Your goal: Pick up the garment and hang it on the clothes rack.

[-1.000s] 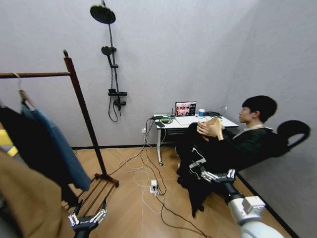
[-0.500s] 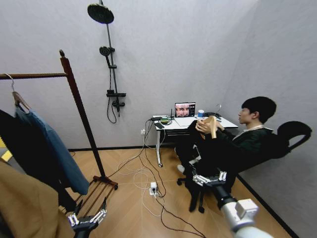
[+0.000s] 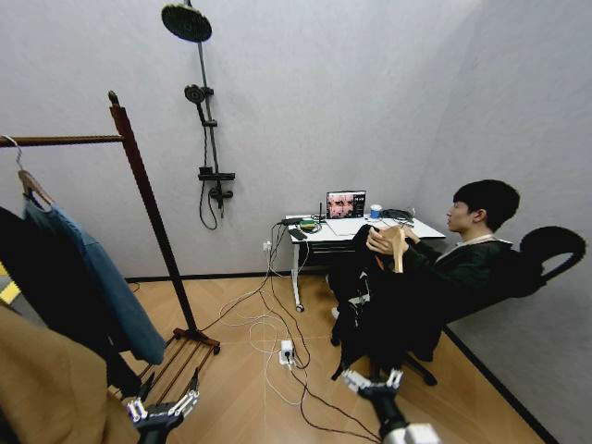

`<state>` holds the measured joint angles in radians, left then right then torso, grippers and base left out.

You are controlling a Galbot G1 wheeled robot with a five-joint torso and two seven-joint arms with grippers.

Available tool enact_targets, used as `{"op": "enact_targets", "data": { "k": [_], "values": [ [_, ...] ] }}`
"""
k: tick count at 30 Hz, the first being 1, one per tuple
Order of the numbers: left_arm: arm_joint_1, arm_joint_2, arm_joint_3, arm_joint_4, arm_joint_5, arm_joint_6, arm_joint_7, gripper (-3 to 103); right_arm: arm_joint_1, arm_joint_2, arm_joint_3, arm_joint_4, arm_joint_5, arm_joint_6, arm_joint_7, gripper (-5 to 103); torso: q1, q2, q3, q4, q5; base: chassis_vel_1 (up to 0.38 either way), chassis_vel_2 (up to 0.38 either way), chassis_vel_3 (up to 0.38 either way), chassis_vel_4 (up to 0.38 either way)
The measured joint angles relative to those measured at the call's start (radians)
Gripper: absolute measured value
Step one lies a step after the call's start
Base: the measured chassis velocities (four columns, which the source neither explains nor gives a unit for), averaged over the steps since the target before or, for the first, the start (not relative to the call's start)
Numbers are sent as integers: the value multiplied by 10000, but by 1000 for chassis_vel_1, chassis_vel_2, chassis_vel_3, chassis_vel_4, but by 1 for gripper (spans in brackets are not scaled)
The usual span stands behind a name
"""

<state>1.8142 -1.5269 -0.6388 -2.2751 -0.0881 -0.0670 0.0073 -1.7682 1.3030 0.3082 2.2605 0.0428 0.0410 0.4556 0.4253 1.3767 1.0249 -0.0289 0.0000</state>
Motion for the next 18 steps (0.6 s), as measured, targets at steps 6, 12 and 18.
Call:
{"op": "enact_targets", "data": {
  "k": [6, 12, 18],
  "values": [
    [0, 0, 0, 0, 0, 0, 1, 100, -784, 334, 93, 1350, -2755, 952, 694, 100, 0, 0, 0, -3, 0, 0, 0, 0, 0],
    [0, 0, 1, -1, 0, 0, 1, 100, -404, 229, 1453, 2392, -2371, 407, 523, 100, -1, 0, 0, -4, 1, 0, 0, 0, 0],
    [0, 0, 0, 0, 0, 0, 0, 100, 1438, -320, 3457, 2392, 2104, -1226, 159, 100, 0, -1, 2, 0, 5, 0, 0, 0, 0]
  ]
}}
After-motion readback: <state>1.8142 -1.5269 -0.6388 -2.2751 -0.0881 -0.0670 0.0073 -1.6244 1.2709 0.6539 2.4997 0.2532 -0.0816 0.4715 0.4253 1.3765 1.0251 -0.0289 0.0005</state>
